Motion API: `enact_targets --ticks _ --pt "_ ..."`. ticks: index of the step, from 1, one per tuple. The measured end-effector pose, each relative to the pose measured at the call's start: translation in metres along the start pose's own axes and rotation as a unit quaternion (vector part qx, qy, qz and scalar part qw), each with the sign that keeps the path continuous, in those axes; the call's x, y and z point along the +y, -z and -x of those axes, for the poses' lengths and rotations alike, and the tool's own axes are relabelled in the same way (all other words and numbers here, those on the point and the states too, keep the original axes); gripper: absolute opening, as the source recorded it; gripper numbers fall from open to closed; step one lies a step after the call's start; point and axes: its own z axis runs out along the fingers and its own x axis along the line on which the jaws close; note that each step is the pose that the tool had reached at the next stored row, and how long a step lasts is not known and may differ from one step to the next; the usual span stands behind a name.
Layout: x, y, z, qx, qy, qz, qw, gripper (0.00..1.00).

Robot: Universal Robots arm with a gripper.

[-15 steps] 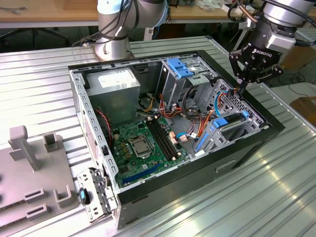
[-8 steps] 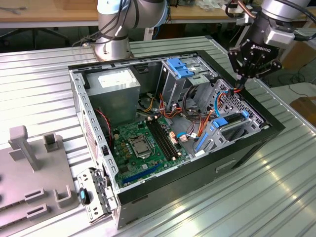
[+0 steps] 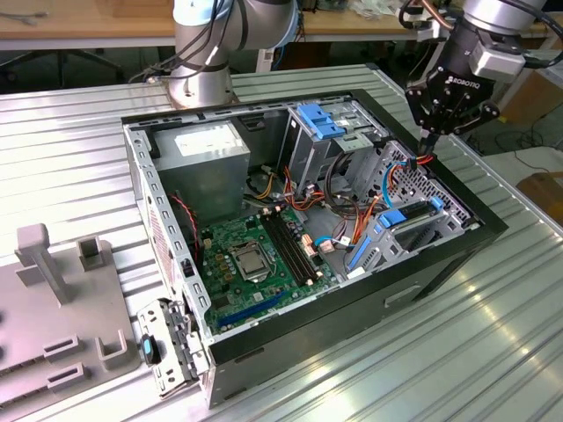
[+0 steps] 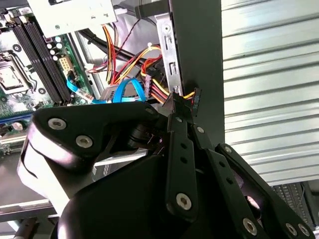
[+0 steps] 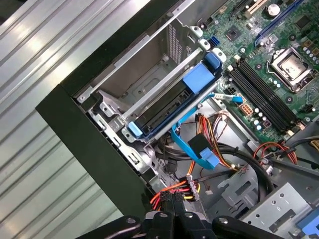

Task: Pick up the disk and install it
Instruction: 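Insert the first disk wire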

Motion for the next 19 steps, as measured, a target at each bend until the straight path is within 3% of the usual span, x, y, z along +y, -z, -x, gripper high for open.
enact_targets --ticks 4,5,9,13,16,19 --pt "-0.0066 0.0003 -0.0001 0.0018 0.008 -0.0001 1.0 0.11" --pt "-0.0078 0.0003 -0.0001 0.0037 0.01 0.0007 0.9999 0.11" --pt "-0.0103 0.0004 -0.0003 0.0172 0.014 0.0137 0.9997 0.11" --pt "-0.0115 0.0003 0.0002 0.0192 0.025 0.0146 0.9994 0.11" --pt "-0.0116 0.0002 0.0002 0.0214 0.057 0.0127 0.9981 0.11" --pt "-0.0116 0.0 0.0002 0.0244 0.091 0.0115 0.9955 0.11"
